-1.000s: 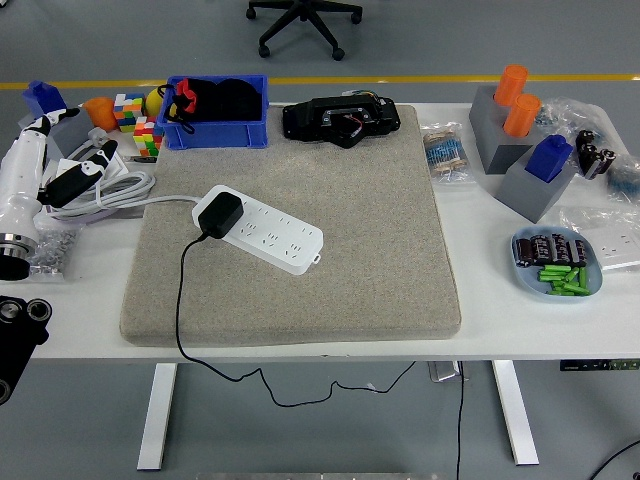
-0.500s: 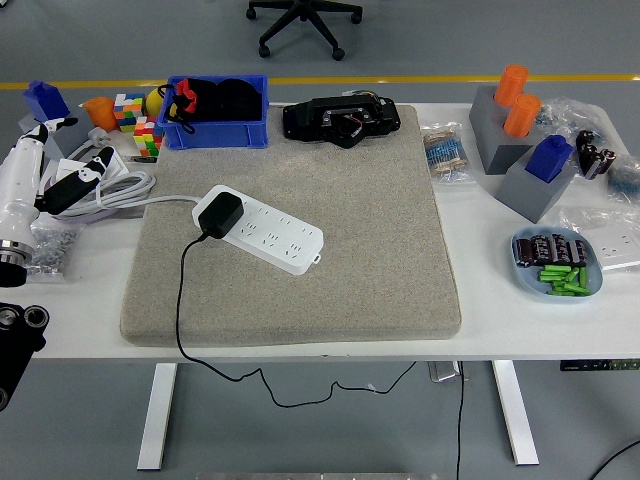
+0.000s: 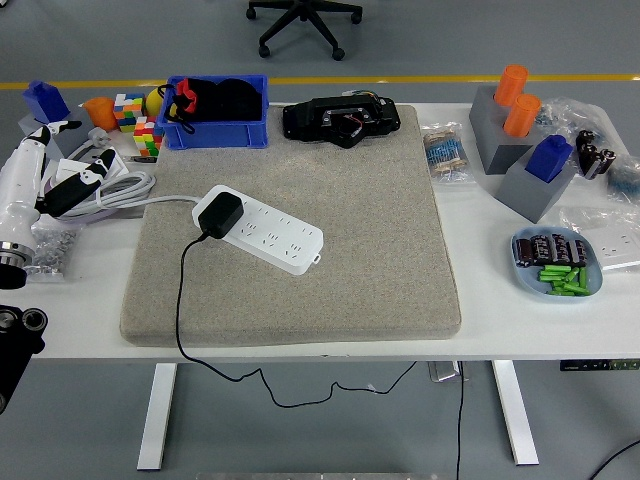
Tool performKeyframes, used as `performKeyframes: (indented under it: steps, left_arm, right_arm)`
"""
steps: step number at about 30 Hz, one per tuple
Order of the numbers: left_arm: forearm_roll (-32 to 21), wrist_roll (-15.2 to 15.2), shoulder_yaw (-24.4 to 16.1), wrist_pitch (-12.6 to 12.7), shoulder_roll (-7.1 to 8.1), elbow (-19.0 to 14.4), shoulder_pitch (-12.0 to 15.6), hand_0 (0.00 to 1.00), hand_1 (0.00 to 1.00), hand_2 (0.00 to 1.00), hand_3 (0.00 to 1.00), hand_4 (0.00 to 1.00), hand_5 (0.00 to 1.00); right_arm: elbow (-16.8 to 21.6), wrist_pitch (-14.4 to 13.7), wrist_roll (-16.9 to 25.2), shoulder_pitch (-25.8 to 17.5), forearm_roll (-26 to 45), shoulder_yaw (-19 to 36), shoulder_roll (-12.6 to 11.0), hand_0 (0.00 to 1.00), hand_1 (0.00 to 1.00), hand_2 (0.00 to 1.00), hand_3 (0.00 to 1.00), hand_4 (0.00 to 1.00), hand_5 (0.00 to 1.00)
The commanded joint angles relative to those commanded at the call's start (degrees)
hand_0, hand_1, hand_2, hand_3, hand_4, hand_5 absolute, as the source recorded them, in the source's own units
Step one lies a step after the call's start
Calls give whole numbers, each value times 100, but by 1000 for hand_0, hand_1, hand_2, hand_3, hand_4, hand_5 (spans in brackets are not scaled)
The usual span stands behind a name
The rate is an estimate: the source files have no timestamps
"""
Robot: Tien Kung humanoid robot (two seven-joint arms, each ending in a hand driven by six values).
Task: Press the white button,pick up the black plug,place it near the board,insert it into the board
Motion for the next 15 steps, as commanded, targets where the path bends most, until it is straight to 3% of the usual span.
performKeyframes:
  steps: [10,15]
  left_arm:
    - [-15,61,-42,-107,8,-43,36,973,937,878,792,805,566]
    - [-79,34,-79,-9,-30,-41,94,973,937,878,792,805,566]
  right_arm:
    - [4,80,-77,-32,-44,69,21,708,632,647,613,653,370]
    - [-3,63,-36,-58,-27,129,25,708,632,647,613,653,370]
